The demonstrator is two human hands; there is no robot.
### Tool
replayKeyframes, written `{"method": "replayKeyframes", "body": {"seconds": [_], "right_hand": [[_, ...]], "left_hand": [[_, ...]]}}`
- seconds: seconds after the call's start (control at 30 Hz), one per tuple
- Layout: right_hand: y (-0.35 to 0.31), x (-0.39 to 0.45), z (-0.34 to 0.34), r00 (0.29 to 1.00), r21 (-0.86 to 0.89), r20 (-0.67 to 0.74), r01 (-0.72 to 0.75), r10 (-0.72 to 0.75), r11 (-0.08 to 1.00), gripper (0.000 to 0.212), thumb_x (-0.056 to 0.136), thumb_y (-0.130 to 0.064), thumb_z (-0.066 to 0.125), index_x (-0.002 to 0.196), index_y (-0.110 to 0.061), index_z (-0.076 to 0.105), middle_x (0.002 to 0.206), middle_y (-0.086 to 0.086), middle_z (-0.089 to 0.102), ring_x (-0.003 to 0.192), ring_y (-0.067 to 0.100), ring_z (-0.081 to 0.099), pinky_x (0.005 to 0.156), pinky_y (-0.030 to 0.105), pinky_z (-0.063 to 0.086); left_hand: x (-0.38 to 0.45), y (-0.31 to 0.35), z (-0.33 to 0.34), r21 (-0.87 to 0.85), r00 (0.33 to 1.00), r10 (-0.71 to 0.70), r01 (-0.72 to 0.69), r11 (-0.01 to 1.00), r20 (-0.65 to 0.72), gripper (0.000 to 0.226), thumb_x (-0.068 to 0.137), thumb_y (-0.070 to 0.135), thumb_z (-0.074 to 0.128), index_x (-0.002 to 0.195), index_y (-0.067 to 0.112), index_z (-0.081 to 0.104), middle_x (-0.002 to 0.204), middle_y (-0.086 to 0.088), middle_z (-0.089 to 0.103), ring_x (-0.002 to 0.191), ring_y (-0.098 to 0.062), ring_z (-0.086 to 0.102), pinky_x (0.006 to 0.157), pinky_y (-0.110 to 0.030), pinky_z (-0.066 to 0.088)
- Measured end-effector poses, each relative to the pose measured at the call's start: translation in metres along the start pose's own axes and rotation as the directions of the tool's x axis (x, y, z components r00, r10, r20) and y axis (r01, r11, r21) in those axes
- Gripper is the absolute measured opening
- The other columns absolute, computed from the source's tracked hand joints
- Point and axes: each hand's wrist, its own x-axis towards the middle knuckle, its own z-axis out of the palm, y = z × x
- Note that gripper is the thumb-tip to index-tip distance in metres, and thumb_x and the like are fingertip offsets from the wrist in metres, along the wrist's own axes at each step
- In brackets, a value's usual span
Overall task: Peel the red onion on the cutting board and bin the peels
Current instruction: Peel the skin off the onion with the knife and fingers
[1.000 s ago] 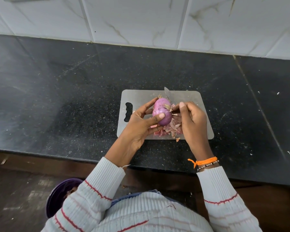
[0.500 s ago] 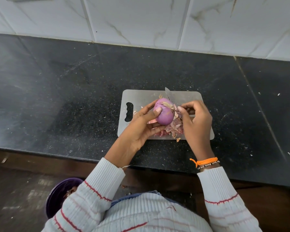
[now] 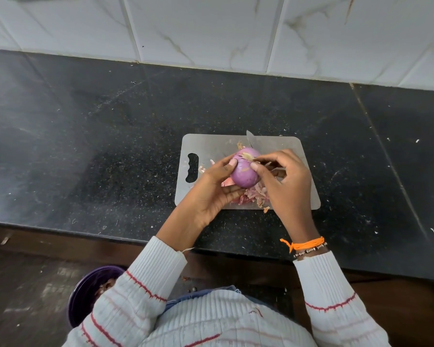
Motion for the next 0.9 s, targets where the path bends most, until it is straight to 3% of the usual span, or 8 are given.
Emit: {"method": "replayKeyframes", "body": {"seconds": [0.13, 0.27, 0.47, 0.57, 0.63, 0.67, 0.8, 0.9], "right_hand": [[0.004, 0.001, 0.005, 0.999, -0.080, 0.017, 0.037, -0.035, 0.996, 0.004, 0.086, -0.007, 0.062, 0.089, -0.004, 0.064, 0.089, -0.002, 0.055, 0.080, 0.005, 0.052, 0.071, 0.005, 0.042], [0.006, 0.002, 0.004, 0.998, -0.090, -0.041, -0.043, 0.040, 0.995, 0.005, 0.091, -0.004, 0.051, 0.092, -0.002, 0.056, 0.092, 0.003, 0.050, 0.080, -0.001, 0.046, 0.070, 0.002, 0.035], [0.012, 0.002, -0.002, 0.984, -0.050, -0.066, -0.169, 0.166, 0.984, 0.025, 0.095, -0.013, 0.047, 0.073, -0.003, 0.052, 0.079, 0.008, 0.050, 0.066, 0.004, 0.043, 0.059, 0.008, 0.034], [0.008, 0.002, -0.003, 0.964, 0.015, 0.035, -0.264, 0.263, 0.964, 0.006, 0.090, -0.016, 0.057, 0.091, -0.010, 0.058, 0.095, 0.004, 0.059, 0.081, 0.001, 0.055, 0.070, 0.008, 0.044], [0.005, 0.001, -0.002, 0.910, 0.148, 0.176, -0.401, 0.375, 0.904, 0.014, 0.090, -0.023, 0.058, 0.102, -0.019, 0.055, 0.105, 0.001, 0.062, 0.091, 0.005, 0.061, 0.075, 0.025, 0.054], [0.004, 0.001, -0.002, 0.887, 0.194, 0.236, -0.443, 0.396, 0.875, 0.018, 0.089, -0.025, 0.060, 0.106, -0.022, 0.053, 0.109, 0.000, 0.062, 0.095, 0.006, 0.062, 0.076, 0.026, 0.055], [0.003, 0.000, -0.001, 0.897, 0.166, 0.310, -0.378, 0.316, 0.911, 0.045, 0.077, -0.022, 0.073, 0.115, -0.030, 0.050, 0.114, -0.009, 0.058, 0.101, 0.001, 0.058, 0.075, 0.012, 0.050], [0.003, 0.001, -0.005, 0.918, 0.099, 0.303, -0.298, 0.257, 0.949, 0.054, 0.070, -0.017, 0.079, 0.116, -0.030, 0.053, 0.113, -0.013, 0.058, 0.104, 0.000, 0.056, 0.075, 0.014, 0.052]], "left_hand": [[0.001, -0.002, 0.002, -0.024, 0.999, -0.026, 0.025, 0.999, -0.024, 0.016, 0.093, 0.023, 0.050, 0.101, 0.014, 0.060, 0.094, -0.009, 0.063, 0.065, -0.015, 0.065, 0.058, -0.020, 0.055], [0.001, -0.002, 0.003, -0.128, 0.998, -0.050, 0.047, 0.991, -0.023, 0.017, 0.093, 0.021, 0.050, 0.102, 0.010, 0.058, 0.095, -0.013, 0.062, 0.065, -0.019, 0.066, 0.057, -0.023, 0.056], [0.005, -0.002, 0.000, -0.198, 0.998, -0.031, 0.040, 0.979, 0.049, 0.024, 0.090, 0.010, 0.039, 0.106, 0.015, 0.055, 0.115, -0.017, 0.054, 0.088, -0.034, 0.063, 0.073, -0.039, 0.057], [0.007, -0.005, 0.000, -0.177, 0.994, 0.035, -0.017, 0.984, 0.099, 0.042, 0.075, -0.002, 0.045, 0.112, 0.017, 0.053, 0.114, -0.017, 0.054, 0.090, -0.034, 0.063, 0.074, -0.041, 0.056], [0.009, -0.007, 0.000, -0.188, 0.993, 0.073, -0.053, 0.981, 0.098, 0.051, 0.066, -0.007, 0.043, 0.110, 0.018, 0.050, 0.116, -0.018, 0.051, 0.093, -0.034, 0.060, 0.073, -0.041, 0.057], [0.009, -0.008, 0.000, -0.198, 0.993, 0.079, -0.059, 0.978, 0.091, 0.053, 0.063, -0.009, 0.042, 0.108, 0.019, 0.049, 0.118, -0.018, 0.049, 0.095, -0.034, 0.058, 0.074, -0.041, 0.056], [0.007, -0.006, -0.001, -0.263, 0.991, 0.049, -0.015, 0.965, 0.121, 0.041, 0.068, -0.005, 0.050, 0.101, 0.017, 0.042, 0.117, -0.023, 0.050, 0.091, -0.041, 0.061, 0.081, -0.043, 0.053], [0.005, -0.002, -0.003, -0.145, 0.993, 0.020, -0.003, 0.989, 0.114, 0.025, 0.088, 0.020, 0.053, 0.110, 0.014, 0.041, 0.116, -0.019, 0.055, 0.085, -0.033, 0.065, 0.079, -0.039, 0.056]]}}
